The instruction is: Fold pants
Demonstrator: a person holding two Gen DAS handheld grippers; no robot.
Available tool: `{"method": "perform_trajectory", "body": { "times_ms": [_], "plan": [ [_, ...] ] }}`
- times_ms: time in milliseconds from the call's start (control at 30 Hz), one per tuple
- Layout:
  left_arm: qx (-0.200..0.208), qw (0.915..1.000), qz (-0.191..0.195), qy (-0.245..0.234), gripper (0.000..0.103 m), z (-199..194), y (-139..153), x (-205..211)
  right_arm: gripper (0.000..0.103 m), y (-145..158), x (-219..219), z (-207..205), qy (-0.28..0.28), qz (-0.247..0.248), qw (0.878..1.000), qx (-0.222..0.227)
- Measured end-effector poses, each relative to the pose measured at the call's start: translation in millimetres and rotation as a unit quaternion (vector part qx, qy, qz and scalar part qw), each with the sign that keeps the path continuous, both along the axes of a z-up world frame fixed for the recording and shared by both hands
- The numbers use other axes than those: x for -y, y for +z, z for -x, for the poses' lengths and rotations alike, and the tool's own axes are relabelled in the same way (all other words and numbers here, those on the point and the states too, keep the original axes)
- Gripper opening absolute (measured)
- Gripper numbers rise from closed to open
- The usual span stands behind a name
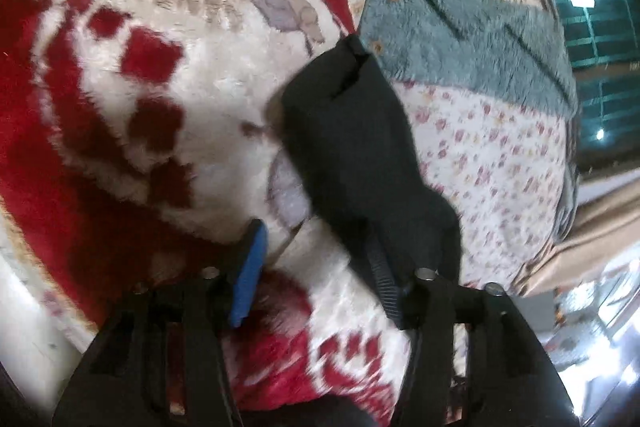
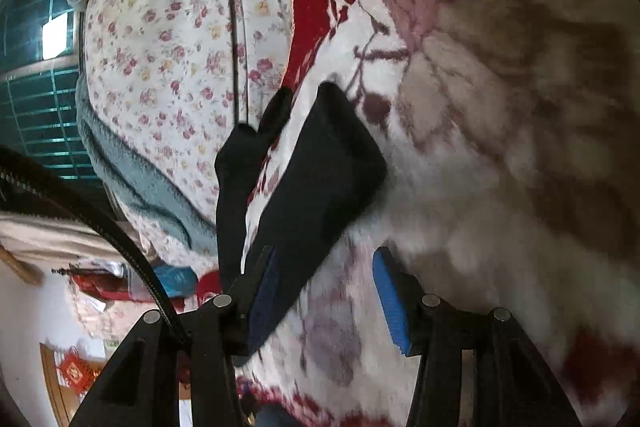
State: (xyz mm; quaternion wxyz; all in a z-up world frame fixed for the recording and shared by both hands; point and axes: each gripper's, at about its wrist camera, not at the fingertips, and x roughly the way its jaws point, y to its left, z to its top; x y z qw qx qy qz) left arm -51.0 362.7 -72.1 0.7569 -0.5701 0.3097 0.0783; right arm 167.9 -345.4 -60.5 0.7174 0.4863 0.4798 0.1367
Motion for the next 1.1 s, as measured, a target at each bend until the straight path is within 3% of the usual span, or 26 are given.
{"method": "perform_trajectory", "body": {
  "times_ms": [67,167,200,233,300,333,367,467,567,767,833,867,967,1033,1100],
  "plan": [
    [0.02,0.9994,0.024,0.012,0.079,-5,-3,-4,0.047,5,-5,-14,0.003,0.02,0.999,0.041],
    [0.039,0.9968,0.061,0.033,0.091,-14,-4,-11,0.043,8,-8,-27,0.014,0.036,0.996,0.075],
    [0.045,0.9961,0.066,0.036,0.091,-17,-3,-13,0.023,9,-9,-29,0.019,0.048,0.995,0.079],
    [0.056,0.9952,0.071,0.037,0.09,-21,-1,-16,0.015,12,-10,-28,0.021,0.064,0.994,0.085],
    [0.072,0.9958,0.053,0.016,0.064,-32,10,-17,0.008,22,-13,-22,0.03,0.087,0.99,0.109],
    [0.061,0.9978,0.028,0.003,0.033,-39,16,-15,0.008,28,-15,-19,0.036,0.104,0.987,0.117],
    [0.041,0.9991,0.007,-0.009,0.015,-45,20,-14,0.007,35,-15,-15,0.037,0.121,0.984,0.123],
    [0.008,0.9996,-0.022,-0.014,0.01,-47,23,-9,0.007,50,-16,-9,0.049,0.154,0.978,0.135],
    [0.018,0.9988,-0.046,-0.004,0.009,-27,30,-6,0.007,60,-8,-3,0.043,0.166,0.977,0.13],
    [0.03,0.9964,-0.078,0.014,0.008,20,40,8,0.004,74,6,19,0.052,0.158,0.978,0.127],
    [0.037,0.9957,-0.074,0.041,0.008,37,39,3,0.004,68,7,20,0.066,0.118,0.984,0.115],
    [0.041,0.9953,-0.072,0.05,0.008,41,38,0,0.009,58,9,19,0.066,0.085,0.99,0.094],
    [0.034,0.9954,-0.066,0.06,0.008,43,29,-5,0.05,33,14,18,0.032,0.036,0.998,0.044],
    [0.027,0.9951,-0.075,0.058,0.008,42,27,-4,0.052,24,17,18,-0.005,0.036,0.999,0.03],
    [0.022,0.9942,-0.088,0.057,0.008,41,27,-3,0.055,15,10,15,0.003,0.04,0.999,0.003]
  ]
}}
